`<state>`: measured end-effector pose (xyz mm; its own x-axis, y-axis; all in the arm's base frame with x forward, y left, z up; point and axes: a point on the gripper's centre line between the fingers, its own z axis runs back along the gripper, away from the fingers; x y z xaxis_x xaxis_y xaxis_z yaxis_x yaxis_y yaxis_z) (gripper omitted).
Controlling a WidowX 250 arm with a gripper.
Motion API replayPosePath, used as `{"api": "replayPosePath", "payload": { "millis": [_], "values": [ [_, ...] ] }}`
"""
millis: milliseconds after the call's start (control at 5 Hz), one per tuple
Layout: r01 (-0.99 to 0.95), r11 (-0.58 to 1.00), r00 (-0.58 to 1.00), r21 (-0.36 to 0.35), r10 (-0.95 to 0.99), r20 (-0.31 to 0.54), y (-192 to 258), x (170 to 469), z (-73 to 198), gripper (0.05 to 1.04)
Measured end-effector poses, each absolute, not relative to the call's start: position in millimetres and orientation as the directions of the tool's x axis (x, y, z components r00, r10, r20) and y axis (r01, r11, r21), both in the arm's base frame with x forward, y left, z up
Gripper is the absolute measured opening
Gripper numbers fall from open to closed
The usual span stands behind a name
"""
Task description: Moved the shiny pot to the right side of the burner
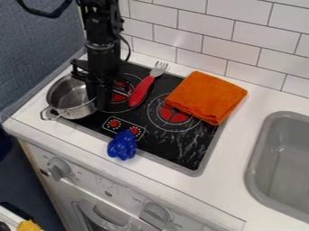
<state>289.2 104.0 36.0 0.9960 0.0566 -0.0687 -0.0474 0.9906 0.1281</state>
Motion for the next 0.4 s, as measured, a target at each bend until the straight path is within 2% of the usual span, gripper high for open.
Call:
{"api": "replayPosePath", "payload": {
  "millis": [200,400],
  "values": [
    [-0.004,0.987,1.000,0.158,0.001,0.018,85,298,65,0.074],
    [0.149,0.976,0.983,0.158,-0.164,0.085,36,324,82,0.073]
  ]
}}
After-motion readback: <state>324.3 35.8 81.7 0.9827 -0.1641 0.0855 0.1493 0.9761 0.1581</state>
